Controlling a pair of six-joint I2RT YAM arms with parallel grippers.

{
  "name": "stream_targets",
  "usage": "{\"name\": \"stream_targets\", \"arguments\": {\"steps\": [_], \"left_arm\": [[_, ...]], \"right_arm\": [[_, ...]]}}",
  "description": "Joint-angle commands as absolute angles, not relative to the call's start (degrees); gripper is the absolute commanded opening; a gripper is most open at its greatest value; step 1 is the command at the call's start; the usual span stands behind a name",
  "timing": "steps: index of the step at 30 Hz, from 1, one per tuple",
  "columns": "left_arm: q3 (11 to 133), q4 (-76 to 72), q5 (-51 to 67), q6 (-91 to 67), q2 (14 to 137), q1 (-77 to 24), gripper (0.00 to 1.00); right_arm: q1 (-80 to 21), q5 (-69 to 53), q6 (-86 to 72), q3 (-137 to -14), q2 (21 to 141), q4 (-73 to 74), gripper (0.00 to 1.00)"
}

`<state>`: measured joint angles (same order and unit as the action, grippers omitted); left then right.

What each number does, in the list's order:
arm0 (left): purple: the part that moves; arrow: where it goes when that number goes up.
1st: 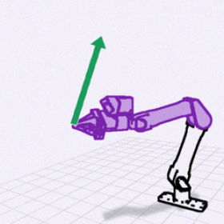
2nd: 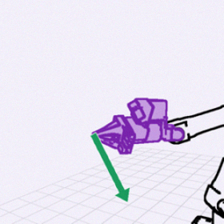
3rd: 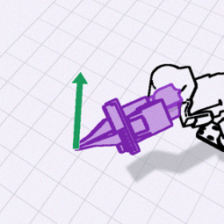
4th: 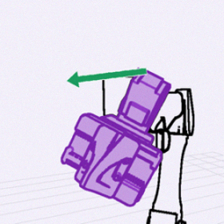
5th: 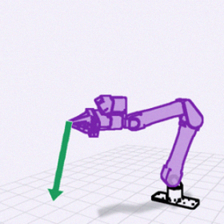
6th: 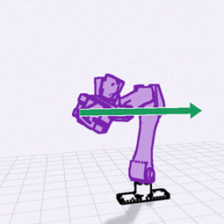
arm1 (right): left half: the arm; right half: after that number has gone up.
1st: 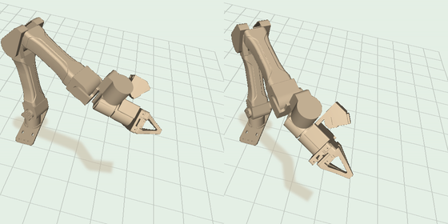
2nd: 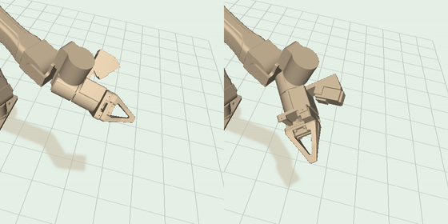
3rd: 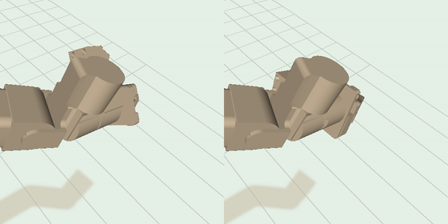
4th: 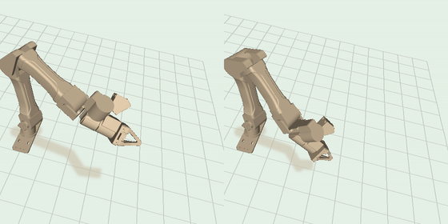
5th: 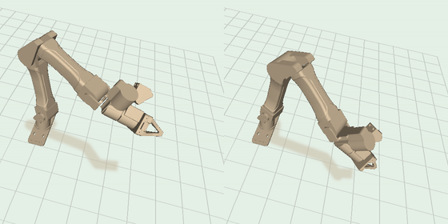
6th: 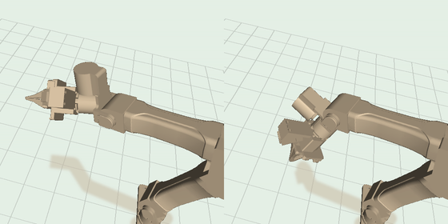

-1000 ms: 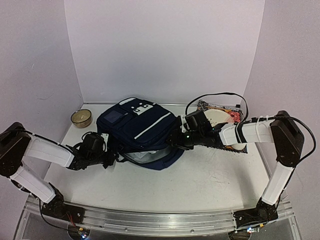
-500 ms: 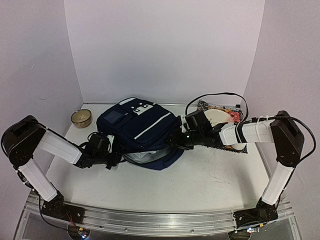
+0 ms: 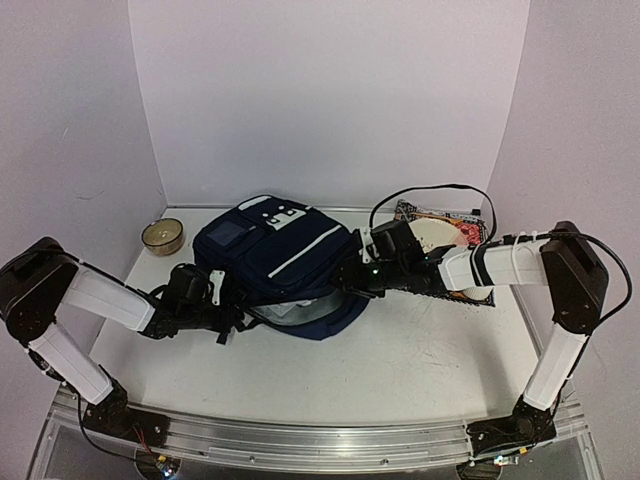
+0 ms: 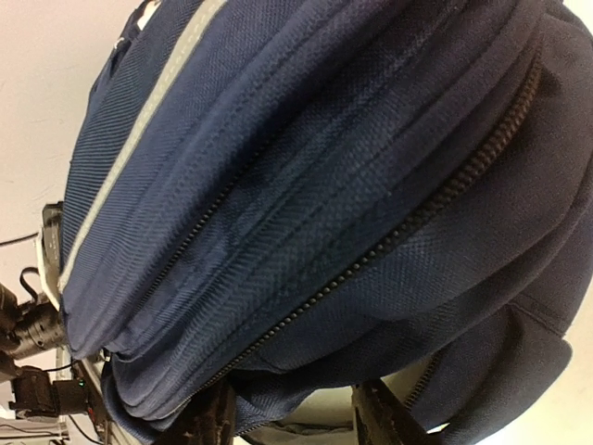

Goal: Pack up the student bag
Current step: Zip the largest pocket of the bag in the student bag.

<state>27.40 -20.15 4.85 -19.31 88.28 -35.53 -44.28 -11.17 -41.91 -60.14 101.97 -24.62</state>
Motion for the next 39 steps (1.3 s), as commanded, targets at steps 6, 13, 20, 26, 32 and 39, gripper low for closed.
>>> {"name": "stream_targets", "arguments": {"steps": [6, 13, 20, 26, 32, 39], "left_arm": [[22.7, -22.1, 16.3, -29.2, 82.3, -37.7, 0.0], [27.4, -22.0, 17.0, -33.0, 84.7, -44.7, 0.04], [34.0, -22.2, 18.8, -37.5, 85.6, -47.0, 0.05], [42.9, -23.0, 20.2, -38.3, 92.1, -52.6, 0.06], [46.1, -23.8, 20.2, -39.0, 95.7, -55.5, 0.1], [40.6, -23.8, 12.8, -41.4, 91.1, -55.3, 0.23]], "right_arm": [[-45.7, -10.7, -41.6, -61.9, 102.4, -29.2, 0.33], [-48.0, -9.4, -41.3, -64.6, 105.5, -29.2, 0.32], [-48.8, -6.6, -40.8, -64.4, 106.2, -29.7, 0.32], [-49.8, -4.8, -40.2, -64.4, 106.6, -30.0, 0.32], [-49.9, -2.1, -37.8, -62.1, 104.0, -30.0, 0.34], [-49.9, 2.1, -32.8, -55.6, 96.0, -29.1, 0.47]]}}
